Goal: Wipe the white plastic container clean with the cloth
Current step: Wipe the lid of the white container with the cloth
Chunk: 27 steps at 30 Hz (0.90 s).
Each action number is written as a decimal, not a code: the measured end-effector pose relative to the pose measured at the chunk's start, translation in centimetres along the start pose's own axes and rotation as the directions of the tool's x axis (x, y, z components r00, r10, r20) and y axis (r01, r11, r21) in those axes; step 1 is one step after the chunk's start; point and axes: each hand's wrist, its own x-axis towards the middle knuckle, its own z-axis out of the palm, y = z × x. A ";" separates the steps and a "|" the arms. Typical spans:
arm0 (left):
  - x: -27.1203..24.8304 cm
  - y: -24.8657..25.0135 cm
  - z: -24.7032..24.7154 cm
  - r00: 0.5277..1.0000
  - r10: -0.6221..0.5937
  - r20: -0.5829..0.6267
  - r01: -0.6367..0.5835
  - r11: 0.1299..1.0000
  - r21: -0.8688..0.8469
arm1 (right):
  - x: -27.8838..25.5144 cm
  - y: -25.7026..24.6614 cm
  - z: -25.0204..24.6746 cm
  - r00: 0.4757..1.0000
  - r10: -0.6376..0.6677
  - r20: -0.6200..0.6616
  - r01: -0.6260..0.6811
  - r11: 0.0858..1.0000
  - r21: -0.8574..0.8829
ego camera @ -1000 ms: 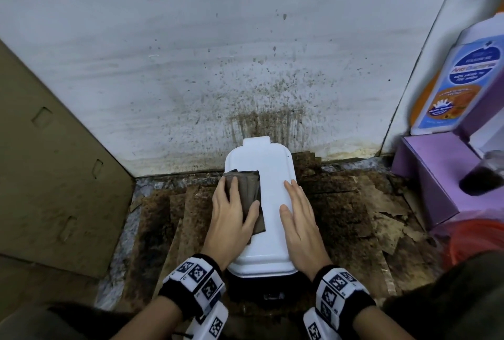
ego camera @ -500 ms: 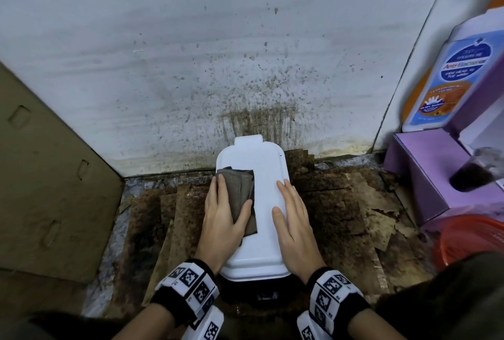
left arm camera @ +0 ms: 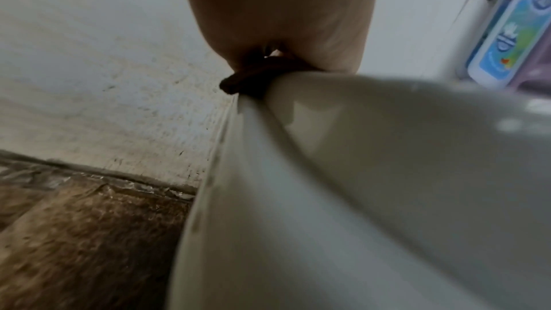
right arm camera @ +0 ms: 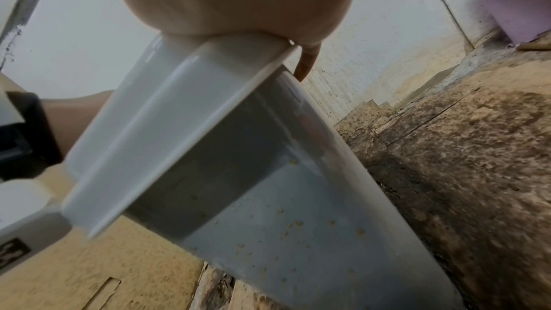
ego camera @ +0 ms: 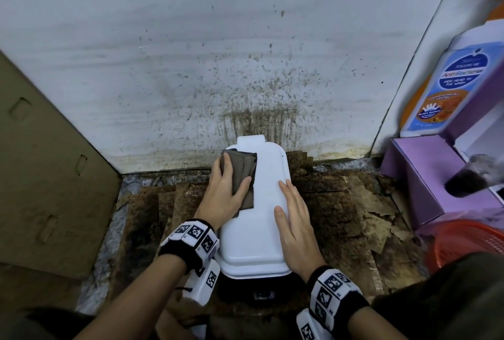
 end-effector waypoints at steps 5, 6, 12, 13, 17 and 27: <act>-0.9 0.0 -0.1 1.000 -0.004 -0.008 0.004 0.999 -0.050 | -0.1 0.1 0.0 1.000 -0.005 0.001 0.005 1.000 0.002; -1.2 -0.1 0.0 1.000 -0.007 -0.005 0.007 0.998 -0.056 | -0.1 0.1 0.0 1.000 -0.008 -0.001 0.008 1.000 0.002; -4.8 -0.6 0.8 1.000 0.000 0.003 0.000 0.996 -0.089 | 0.0 0.1 0.0 1.000 -0.009 -0.003 0.008 1.000 -0.006; -5.6 -0.7 1.1 1.000 0.001 -0.002 -0.001 0.996 -0.084 | -0.1 0.1 0.0 1.000 -0.008 -0.002 0.008 1.000 -0.006; -8.8 -0.8 1.8 0.999 0.029 -0.040 -0.032 0.997 -0.074 | -0.1 0.1 0.0 1.000 -0.011 -0.005 0.011 1.000 -0.002; -12.4 -0.4 3.2 0.996 0.048 -0.073 -0.044 0.997 0.059 | 0.0 0.2 0.0 1.000 -0.003 -0.004 0.003 1.000 0.005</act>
